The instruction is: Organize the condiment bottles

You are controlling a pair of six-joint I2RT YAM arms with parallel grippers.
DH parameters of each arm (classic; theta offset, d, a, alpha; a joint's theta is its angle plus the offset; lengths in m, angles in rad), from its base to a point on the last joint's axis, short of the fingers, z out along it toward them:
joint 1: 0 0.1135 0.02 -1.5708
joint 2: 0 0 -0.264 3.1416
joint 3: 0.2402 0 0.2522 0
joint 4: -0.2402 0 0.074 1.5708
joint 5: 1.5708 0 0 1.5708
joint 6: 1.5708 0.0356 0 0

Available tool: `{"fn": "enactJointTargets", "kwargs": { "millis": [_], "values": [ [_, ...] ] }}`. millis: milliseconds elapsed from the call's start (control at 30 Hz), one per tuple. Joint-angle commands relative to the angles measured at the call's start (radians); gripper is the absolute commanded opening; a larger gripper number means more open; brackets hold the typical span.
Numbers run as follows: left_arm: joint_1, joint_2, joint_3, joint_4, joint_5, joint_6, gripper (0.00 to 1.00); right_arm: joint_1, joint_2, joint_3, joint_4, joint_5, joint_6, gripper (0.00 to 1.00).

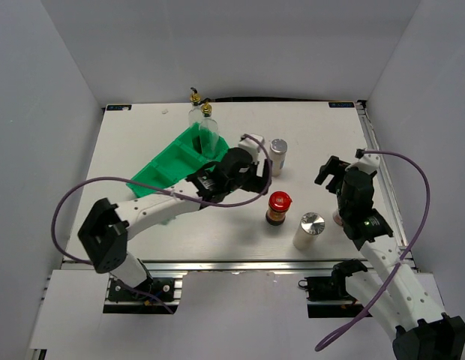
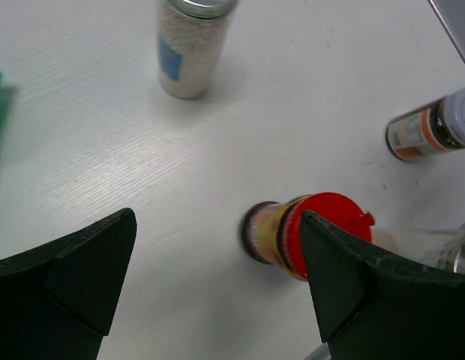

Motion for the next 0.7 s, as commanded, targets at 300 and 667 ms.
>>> {"fn": "enactJointTargets", "kwargs": {
  "millis": [300,667],
  "values": [
    [-0.152,0.211,0.192,-0.065,0.085,0.073,0.98,-0.027,-0.054,-0.034,-0.017,0.123,0.039,0.90],
    [-0.186,0.260,0.211,-0.086,0.067,0.082,0.94,-0.031,-0.054,-0.042,-0.004,0.119,0.034,0.90]
  ]
}}
